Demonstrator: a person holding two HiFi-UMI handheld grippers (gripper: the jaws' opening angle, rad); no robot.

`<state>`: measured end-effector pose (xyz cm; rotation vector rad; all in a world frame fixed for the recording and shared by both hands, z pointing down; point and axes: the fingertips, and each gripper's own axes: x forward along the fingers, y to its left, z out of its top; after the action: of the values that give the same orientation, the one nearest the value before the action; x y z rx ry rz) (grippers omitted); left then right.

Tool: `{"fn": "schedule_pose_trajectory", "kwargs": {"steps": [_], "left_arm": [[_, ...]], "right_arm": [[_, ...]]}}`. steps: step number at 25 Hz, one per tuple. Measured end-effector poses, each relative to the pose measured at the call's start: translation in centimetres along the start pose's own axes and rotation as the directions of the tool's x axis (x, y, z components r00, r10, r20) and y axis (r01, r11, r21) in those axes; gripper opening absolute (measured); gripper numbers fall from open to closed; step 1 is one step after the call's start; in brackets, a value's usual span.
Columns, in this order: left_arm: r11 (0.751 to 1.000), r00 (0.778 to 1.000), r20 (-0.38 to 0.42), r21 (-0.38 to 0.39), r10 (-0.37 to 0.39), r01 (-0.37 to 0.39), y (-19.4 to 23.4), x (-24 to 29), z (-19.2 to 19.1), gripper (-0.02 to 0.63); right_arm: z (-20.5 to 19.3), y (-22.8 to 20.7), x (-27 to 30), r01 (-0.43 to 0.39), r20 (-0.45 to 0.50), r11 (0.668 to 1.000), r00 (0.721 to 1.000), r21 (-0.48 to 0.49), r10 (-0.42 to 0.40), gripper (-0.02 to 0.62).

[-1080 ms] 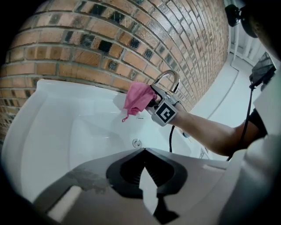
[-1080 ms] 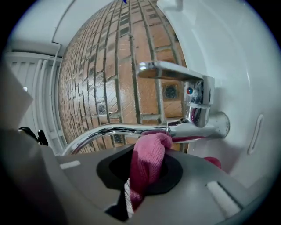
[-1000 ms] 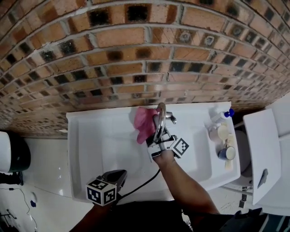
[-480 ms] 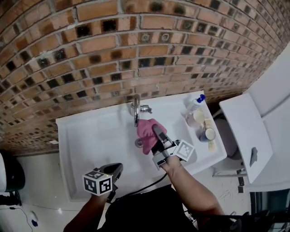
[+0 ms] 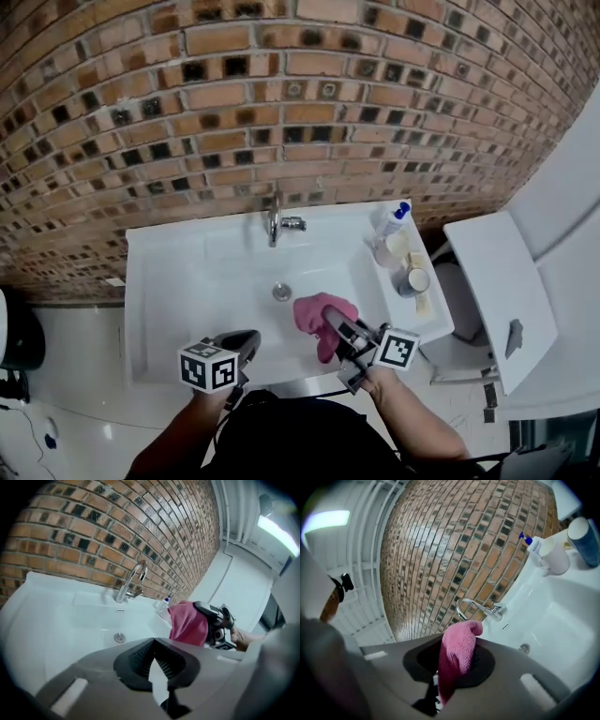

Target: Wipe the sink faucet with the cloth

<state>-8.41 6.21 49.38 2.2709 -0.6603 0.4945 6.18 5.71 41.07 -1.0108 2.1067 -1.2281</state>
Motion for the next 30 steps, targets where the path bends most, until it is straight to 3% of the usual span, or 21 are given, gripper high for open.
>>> {"fn": "schedule_pose_trajectory", "kwargs": {"steps": [4, 6, 13, 30], "left_arm": [[0.995, 0.996, 0.083, -0.1, 0.038, -0.03, -1.9, -0.9, -1.0, 0.005], [0.991, 0.993, 0.103, -0.123, 0.06, -0.047, -2.9, -1.2, -1.9, 0.004], [0.981, 0.986, 0.125, -0.175, 0.11, -0.087, -6.0, -2.2, -5.4, 0.005], [0.982, 0.979, 0.131, -0.129, 0.158, -0.141, -10.7, -4.1, -8.3, 0.005]], "right_arm": [[-2.1, 1.4, -3.4, -0.008, -0.165, 0.985, 0.986, -0.175, -0.021, 0.046], [-3.1, 1.7, -5.1, -0.018, -0.208, 0.978, 0.978, -0.207, -0.026, 0.046], [-5.8, 1.3, -9.7, -0.03, -0.275, 0.98, 0.961, -0.199, -0.026, 0.044], [-7.8, 3.7, -14.4, -0.078, -0.295, 0.975, 0.955, -0.21, 0.013, 0.044]]}}
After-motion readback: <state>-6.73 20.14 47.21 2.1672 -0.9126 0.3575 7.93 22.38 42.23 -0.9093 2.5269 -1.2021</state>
